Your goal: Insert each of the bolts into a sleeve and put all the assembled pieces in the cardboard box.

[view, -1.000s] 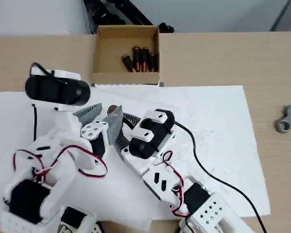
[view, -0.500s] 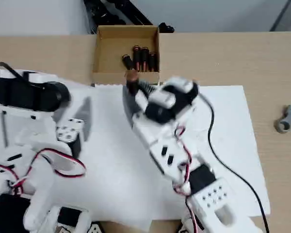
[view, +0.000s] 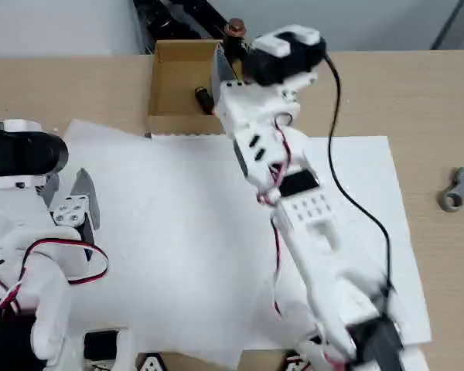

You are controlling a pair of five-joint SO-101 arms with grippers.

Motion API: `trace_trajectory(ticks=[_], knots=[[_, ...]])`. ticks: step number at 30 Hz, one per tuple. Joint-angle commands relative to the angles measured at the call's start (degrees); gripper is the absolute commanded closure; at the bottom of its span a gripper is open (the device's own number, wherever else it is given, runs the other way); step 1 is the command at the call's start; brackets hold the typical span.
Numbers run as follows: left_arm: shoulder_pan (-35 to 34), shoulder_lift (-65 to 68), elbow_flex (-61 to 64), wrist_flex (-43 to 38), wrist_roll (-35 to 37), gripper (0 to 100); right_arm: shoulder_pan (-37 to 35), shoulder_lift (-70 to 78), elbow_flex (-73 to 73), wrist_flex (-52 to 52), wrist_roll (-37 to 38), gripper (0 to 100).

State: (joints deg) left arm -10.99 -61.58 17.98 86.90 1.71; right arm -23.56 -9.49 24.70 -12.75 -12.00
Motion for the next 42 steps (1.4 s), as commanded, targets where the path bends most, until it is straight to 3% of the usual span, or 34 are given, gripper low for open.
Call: trace_trajectory(ticks=[1, 12, 19, 24, 31, 38, 42], knots=[[-0.26, -0.09, -0.22, 0.62, -0.26, 90, 0.84, 11.21, -10.99, -3.65, -0.53, 99.5], [-0.35, -0.09, 6.64, 0.18, -0.26, 90, 2.86, 49.54, -43.08, -3.65, -0.26, 99.5], [-0.35, -0.09, 8.13, 0.09, -0.26, 90, 2.95, 63.16, -55.65, 1.54, -0.18, 99.5], [-0.35, -0.09, 8.13, 0.09, -0.26, 90, 2.77, 63.16, -56.88, 7.78, -0.18, 99.4], [-0.35, -0.18, 8.22, -1.76, -0.26, 90, 1.8, 52.88, -56.7, 30.37, 1.32, 99.3], [-0.35, -0.09, 10.33, -3.96, -0.26, 90, 1.8, 42.95, -56.7, 38.02, 1.32, 99.0], [-0.35, -0.09, 10.95, -3.69, -0.26, 90, 1.8, 38.37, -56.7, 41.45, 1.49, 89.1]])
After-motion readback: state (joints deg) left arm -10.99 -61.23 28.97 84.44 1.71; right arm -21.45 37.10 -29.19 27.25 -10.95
